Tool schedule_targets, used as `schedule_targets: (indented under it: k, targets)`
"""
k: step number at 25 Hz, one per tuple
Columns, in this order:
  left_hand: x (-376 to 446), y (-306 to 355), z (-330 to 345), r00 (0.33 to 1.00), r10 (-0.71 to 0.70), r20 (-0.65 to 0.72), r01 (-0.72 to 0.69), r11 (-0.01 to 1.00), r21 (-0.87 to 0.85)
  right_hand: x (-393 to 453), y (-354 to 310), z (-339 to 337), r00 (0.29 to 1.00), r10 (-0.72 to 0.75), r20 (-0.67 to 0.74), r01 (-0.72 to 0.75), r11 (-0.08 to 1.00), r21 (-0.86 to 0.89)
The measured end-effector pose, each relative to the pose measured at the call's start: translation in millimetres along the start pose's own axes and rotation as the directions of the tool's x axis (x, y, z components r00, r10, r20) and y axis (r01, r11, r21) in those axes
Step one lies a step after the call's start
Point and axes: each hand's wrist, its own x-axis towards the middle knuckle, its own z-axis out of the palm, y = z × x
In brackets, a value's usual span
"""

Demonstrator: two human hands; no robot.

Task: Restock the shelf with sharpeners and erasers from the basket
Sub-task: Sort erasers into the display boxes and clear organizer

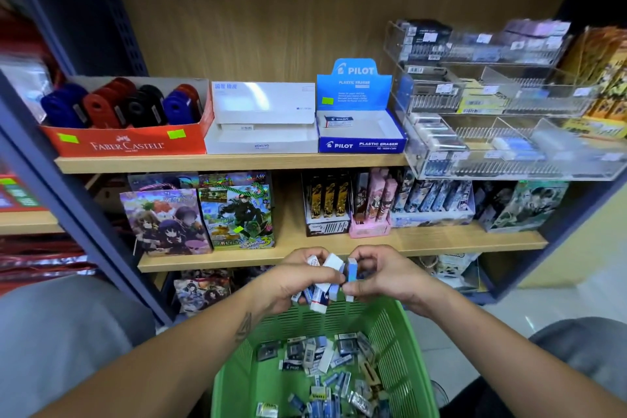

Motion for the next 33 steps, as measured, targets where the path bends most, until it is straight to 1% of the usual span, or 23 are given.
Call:
schedule_targets:
  k: [1,3,6,8,11,13,15,16,18,19,20,21,23,24,26,28,29,32,33]
  targets:
    - [-1,-1,1,1.000,-0.021,0.005,0.021,1.000,-0.011,0,-1,-2,1.000,0.021,0.003,-0.021,1.000,-0.015]
    - [1,-3,3,0.999,-0.043,-0.033,0.041,0.997,-0.060,1,-4,-4,0.999,0.019,-0.030,-0.019,1.000,0.001]
    - [7,5,4,0.991,-0.070,-0.118,0.055,0.991,-0.121,6,-12,-6,0.989,-0.028,-0.145,0.029,1.000,0.011]
    - [6,17,4,0.989,-0.074,-0.131,0.054,0.987,-0.151,7,-18,-8,0.976,-0.053,-0.211,0.036,0.996,-0.083]
    - [2,31,6,0.994,-0.058,-0.093,0.039,0.981,-0.192,7,-21,-8,0.968,-0.092,-0.234,0.034,0.970,-0.241]
    - [-3,40,8,0.998,-0.018,-0.052,0.009,0.984,-0.177,2,-27,-7,0.959,-0.189,-0.212,0.118,0.944,-0.308]
    - [-9,56,9,0.999,0.038,0.000,-0.038,0.993,-0.113,-7,-40,-7,0.924,-0.322,-0.208,0.206,0.875,-0.439]
    - [-13,66,9,0.997,0.070,0.024,-0.067,0.994,-0.090,-14,-49,-8,0.898,-0.387,-0.210,0.222,0.809,-0.544]
    - [-22,93,12,0.991,0.123,0.060,-0.118,0.990,-0.072,-33,-74,-14,0.829,-0.530,-0.180,0.241,0.629,-0.739]
    - [-27,109,13,0.986,0.155,0.063,-0.150,0.986,-0.068,-44,-89,-17,0.793,-0.589,-0.154,0.264,0.561,-0.785]
    - [-34,127,15,0.980,0.192,0.053,-0.188,0.980,-0.066,-56,-104,-20,0.759,-0.636,-0.141,0.294,0.527,-0.797]
    - [-40,146,18,0.973,0.224,0.047,-0.221,0.973,-0.069,-67,-118,-25,0.722,-0.677,-0.144,0.326,0.516,-0.792]
    - [-49,185,26,0.955,0.292,0.060,-0.288,0.956,-0.062,-83,-141,-38,0.652,-0.733,-0.193,0.384,0.539,-0.749]
    - [-51,203,31,0.942,0.329,0.063,-0.326,0.944,-0.052,-87,-150,-44,0.635,-0.732,-0.246,0.411,0.589,-0.695]
    - [-48,240,41,0.925,0.377,0.033,-0.377,0.926,-0.024,-94,-169,-60,0.638,-0.681,-0.360,0.452,0.709,-0.542]
    - [-40,271,55,0.918,0.395,-0.015,-0.395,0.919,0.001,-96,-179,-82,0.649,-0.623,-0.436,0.444,0.776,-0.448]
    - [-35,285,62,0.916,0.401,-0.026,-0.401,0.916,0.015,-96,-181,-93,0.631,-0.622,-0.464,0.433,0.778,-0.455]
    - [-16,316,89,0.915,0.402,-0.023,-0.401,0.915,0.049,-96,-182,-130,0.528,-0.657,-0.537,0.352,0.745,-0.566]
    - [-8,324,98,0.914,0.405,-0.022,-0.403,0.913,0.058,-97,-182,-143,0.511,-0.656,-0.555,0.326,0.746,-0.581]
